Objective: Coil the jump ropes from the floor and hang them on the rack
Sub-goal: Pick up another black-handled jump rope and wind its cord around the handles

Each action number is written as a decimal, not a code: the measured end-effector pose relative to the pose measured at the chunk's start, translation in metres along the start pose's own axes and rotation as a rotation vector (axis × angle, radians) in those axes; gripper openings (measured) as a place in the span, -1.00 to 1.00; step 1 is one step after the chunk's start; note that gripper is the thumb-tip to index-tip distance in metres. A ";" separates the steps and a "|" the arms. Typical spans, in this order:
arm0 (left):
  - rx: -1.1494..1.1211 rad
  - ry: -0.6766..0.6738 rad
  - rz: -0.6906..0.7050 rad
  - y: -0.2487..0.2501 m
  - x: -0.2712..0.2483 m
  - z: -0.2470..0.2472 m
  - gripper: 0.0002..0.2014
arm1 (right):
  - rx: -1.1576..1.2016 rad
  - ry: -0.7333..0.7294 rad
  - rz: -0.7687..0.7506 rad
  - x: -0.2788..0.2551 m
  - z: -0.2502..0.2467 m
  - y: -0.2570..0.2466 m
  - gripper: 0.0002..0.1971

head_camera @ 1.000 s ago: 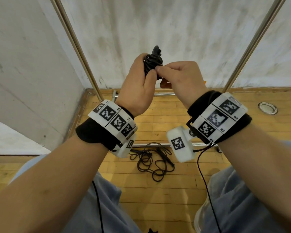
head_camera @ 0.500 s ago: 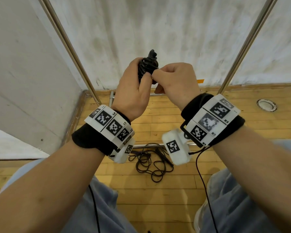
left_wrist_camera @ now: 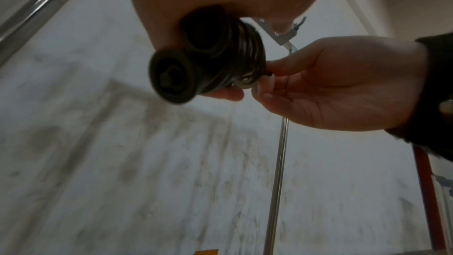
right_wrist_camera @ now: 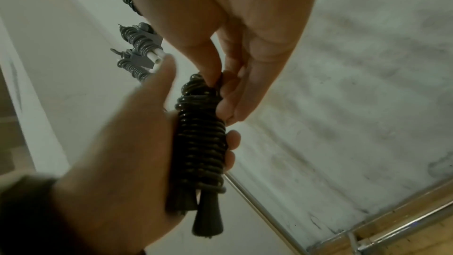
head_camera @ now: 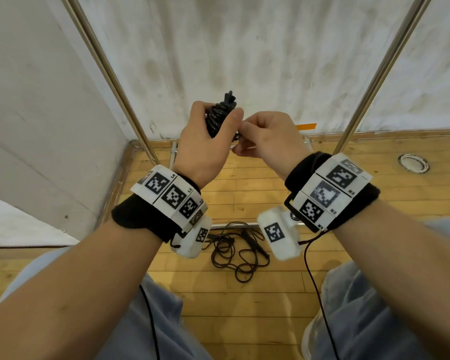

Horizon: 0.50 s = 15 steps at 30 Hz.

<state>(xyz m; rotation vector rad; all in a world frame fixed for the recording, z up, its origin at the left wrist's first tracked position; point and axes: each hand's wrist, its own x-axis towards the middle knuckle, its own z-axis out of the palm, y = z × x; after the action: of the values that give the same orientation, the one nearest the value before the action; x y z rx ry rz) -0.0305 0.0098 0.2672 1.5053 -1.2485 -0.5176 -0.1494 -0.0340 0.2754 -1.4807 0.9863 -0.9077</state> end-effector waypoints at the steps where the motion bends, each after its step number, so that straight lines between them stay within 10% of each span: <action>1: 0.018 0.043 0.009 0.000 0.001 0.001 -0.67 | -0.006 0.008 0.006 -0.001 0.002 0.001 -0.77; 15: 0.041 -0.069 0.039 -0.007 -0.001 -0.001 -0.71 | 0.165 0.084 0.093 0.001 -0.008 0.015 -0.85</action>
<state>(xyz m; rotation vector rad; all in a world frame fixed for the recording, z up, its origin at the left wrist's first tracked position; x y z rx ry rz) -0.0265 0.0105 0.2610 1.5049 -1.3470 -0.5246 -0.1577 -0.0384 0.2618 -1.2569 1.0083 -0.9662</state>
